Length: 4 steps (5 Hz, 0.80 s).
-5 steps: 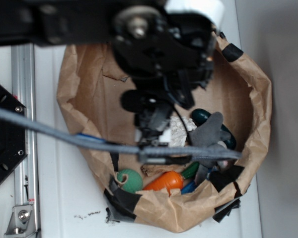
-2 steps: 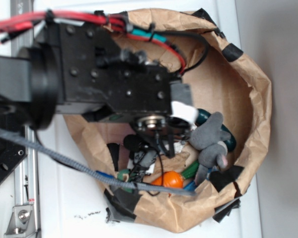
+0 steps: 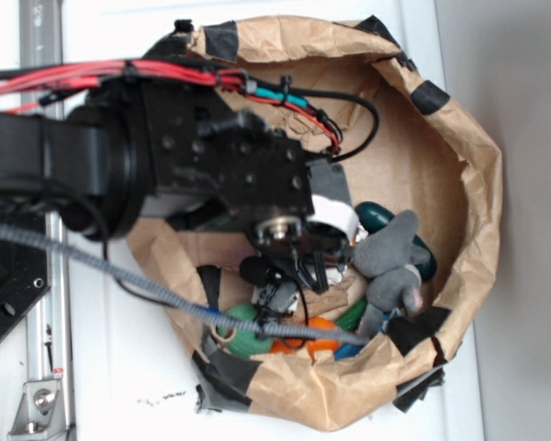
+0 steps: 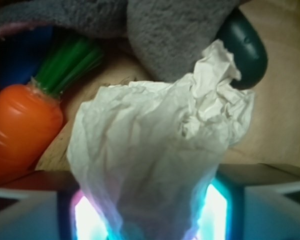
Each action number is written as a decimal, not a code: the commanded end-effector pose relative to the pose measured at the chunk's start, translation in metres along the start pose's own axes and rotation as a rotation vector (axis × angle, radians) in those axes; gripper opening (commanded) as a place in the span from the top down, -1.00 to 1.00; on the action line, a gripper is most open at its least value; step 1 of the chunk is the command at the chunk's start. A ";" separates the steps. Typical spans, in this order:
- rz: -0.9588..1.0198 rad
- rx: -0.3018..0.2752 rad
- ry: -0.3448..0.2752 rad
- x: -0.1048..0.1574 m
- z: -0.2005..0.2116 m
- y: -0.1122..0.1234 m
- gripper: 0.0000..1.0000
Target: Grab the white paper.
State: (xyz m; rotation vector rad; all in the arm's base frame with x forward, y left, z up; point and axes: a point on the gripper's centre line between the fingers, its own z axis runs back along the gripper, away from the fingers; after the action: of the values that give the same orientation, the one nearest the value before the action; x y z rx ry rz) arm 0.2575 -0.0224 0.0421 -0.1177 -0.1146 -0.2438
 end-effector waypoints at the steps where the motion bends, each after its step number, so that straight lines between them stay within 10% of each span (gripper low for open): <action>1: 0.092 0.127 -0.081 0.002 0.118 0.008 1.00; 4: 0.414 0.323 -0.095 -0.040 0.190 -0.005 1.00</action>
State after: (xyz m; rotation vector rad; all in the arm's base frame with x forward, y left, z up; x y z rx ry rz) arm 0.1973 0.0197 0.2171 0.1696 -0.1761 0.2052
